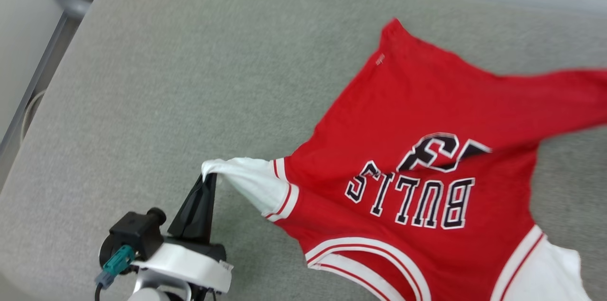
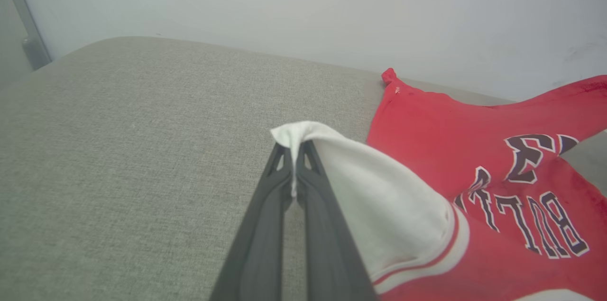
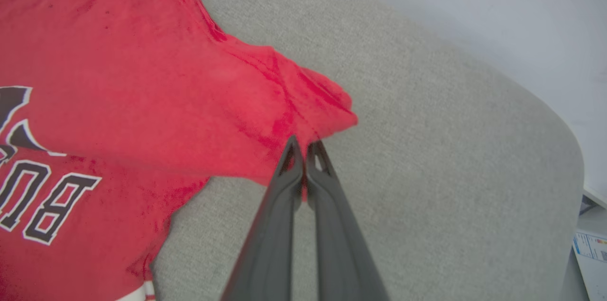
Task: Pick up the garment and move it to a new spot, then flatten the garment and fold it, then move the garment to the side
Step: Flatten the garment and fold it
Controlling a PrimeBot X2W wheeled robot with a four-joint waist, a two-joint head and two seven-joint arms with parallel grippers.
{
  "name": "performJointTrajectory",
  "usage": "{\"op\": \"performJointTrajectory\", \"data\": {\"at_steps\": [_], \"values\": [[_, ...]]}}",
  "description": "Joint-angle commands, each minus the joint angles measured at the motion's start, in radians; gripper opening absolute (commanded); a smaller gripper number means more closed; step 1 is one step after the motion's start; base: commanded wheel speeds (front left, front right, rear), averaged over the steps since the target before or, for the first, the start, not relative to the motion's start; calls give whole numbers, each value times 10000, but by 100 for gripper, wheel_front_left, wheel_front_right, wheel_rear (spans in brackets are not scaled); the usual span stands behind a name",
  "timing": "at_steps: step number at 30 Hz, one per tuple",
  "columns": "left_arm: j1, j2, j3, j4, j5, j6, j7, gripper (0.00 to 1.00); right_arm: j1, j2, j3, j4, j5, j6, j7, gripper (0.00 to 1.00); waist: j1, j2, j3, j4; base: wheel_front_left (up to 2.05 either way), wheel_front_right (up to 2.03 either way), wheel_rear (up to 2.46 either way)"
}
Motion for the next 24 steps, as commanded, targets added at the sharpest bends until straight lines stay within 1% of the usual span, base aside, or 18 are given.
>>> {"op": "performJointTrajectory", "data": {"at_steps": [1, 4, 7, 8, 9, 10, 12, 17, 19, 21, 23, 24], "values": [[205, 100, 67, -34, -50, 57, 28, 0, 621, -133, -193, -170, 137, -7, -171, 0, 1, -1, -501, -431, 0, 0, 0], [494, 181, 138, -104, -70, 174, 93, 0, 1968, -347, -660, -425, 366, -9, -579, 0, 1, -1, -808, -697, 0, 0, 0], [768, 285, 209, -164, -85, 287, 132, 0, 3393, -168, -1172, -639, 494, -7, -856, 0, 1, -1, -1061, -969, 0, 0, 0], [948, 338, 263, -245, -107, 408, 154, 0, 4810, 141, -1778, -762, 571, -7, -1107, 0, 1, -1, -1211, -1201, 0, 0, 0], [1022, 355, 282, -264, -116, 437, 161, 0, 5280, 306, -1968, -803, 574, -7, -1165, 0, 1, -1, -1267, -1271, 0, 0, 0], [1022, 355, 282, -264, -116, 437, 161, 0, 5280, 306, -1968, -803, 574, -7, -1165, 0, 1, -1, -1267, -1271, 0, 0, 0], [1132, 375, 305, -293, -138, 491, 167, 0, 6165, 598, -2362, -822, 546, -7, -1268, 0, 1, -1, -1330, -1383, 0, 0, 0], [1179, 401, 255, -348, -143, 527, 172, 0, 8135, 1447, -2963, -917, 313, -7, -1256, 0, 1, -1, -1327, -1466, 0, 0, 0], [1156, 404, 228, -356, -139, 525, 176, 0, 8782, 1768, -3019, -935, 138, -7, -1162, 0, 1, -1, -1296, -1467, 0, 0, 0], [1098, 405, 213, -352, -128, 527, 177, 0, 9167, 2223, -3109, -945, 128, -7, -1146, 0, 1, -1, -1255, -1462, 0, 0, 0], [1082, 407, 193, -340, -118, 559, 165, 0, 9344, 2534, -3224, -954, 4, -6, -1180, 0, 1, -1, -1231, -1471, 0, 0, 0], [1081, 415, 187, -332, -113, 575, 167, 0, 9369, 2654, -3304, -980, -51, -6, -1193, 41, 1, -1, -1228, -1479, 0, 0, 0]]}}
